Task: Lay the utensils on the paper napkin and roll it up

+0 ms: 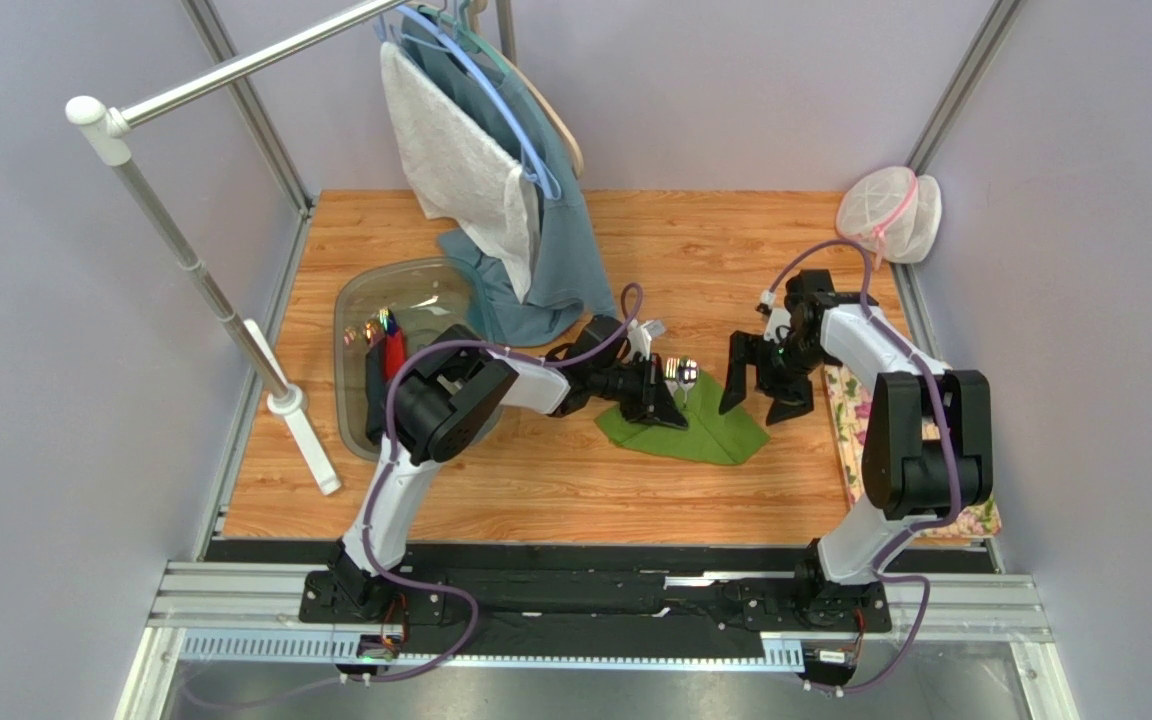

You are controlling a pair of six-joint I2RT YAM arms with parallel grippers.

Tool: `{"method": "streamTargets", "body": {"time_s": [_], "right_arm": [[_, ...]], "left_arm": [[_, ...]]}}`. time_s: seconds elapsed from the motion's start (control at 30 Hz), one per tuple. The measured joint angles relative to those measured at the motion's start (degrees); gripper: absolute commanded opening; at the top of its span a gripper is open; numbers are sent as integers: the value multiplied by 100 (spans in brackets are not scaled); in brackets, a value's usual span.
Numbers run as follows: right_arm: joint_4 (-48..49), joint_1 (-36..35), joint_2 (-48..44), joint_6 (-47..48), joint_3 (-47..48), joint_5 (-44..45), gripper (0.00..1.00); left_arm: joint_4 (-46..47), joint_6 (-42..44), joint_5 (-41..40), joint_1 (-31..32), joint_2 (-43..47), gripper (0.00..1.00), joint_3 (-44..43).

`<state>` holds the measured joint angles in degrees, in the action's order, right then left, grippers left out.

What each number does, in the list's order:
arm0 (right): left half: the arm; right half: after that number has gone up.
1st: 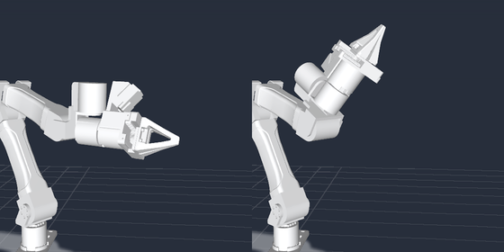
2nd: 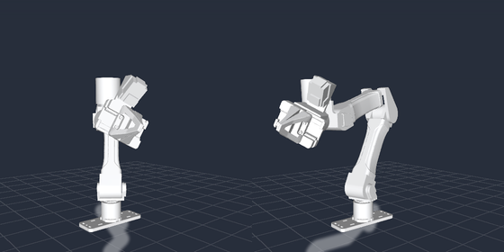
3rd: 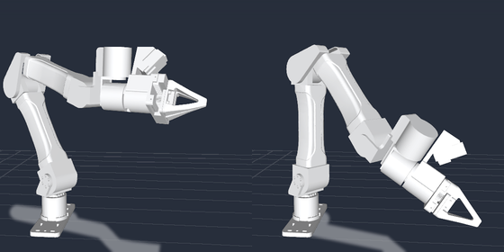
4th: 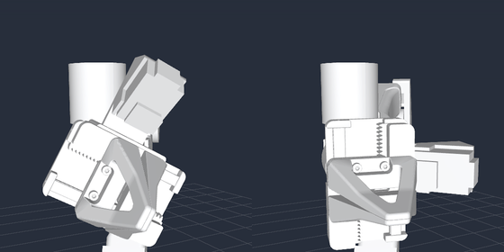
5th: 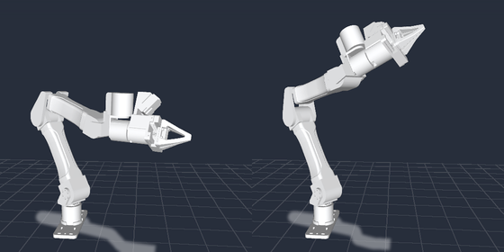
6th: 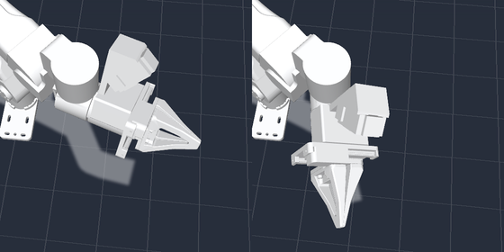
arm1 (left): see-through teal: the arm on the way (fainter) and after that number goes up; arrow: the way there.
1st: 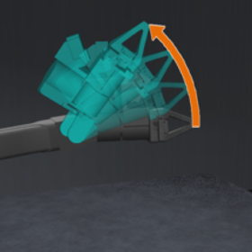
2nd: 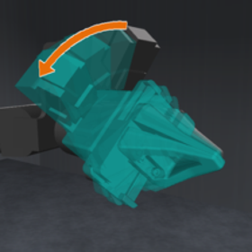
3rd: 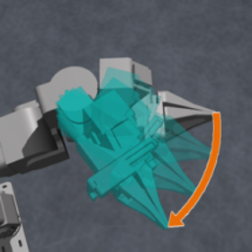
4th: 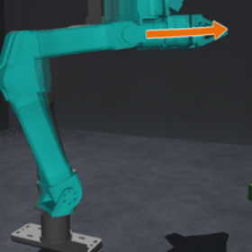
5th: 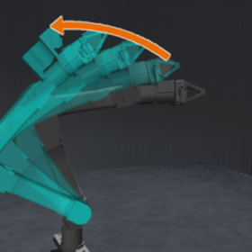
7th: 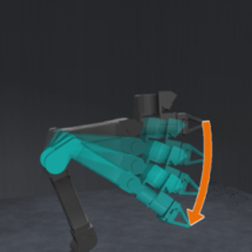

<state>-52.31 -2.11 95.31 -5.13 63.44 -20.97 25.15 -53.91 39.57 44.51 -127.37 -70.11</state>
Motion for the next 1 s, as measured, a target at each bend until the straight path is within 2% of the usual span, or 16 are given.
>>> {"method": "streamTargets", "body": {"time_s": [0.2, 0.37, 0.77, 0.87, 1.0], "right_arm": [[-76, 146, 282, 52, 0, 428, 87], [-90, 155, 684, 66, -9, 407, 86], [0, 188, 964, -170, -66, -1307, 80], [216, 186, 962, -221, -83, -1659, 75], [358, 186, 951, -269, -83, -1926, 65]], "left_arm": [[-4, 2, 0, 0, -11, 1, -24], [-4, 2, 0, 0, -15, 1, -33], [-4, 0, 0, -4, -31, 1, -57], [0, -2, 4, -4, -37, 1, -59], [-4, -2, 0, -9, -48, 1, -90]]}}
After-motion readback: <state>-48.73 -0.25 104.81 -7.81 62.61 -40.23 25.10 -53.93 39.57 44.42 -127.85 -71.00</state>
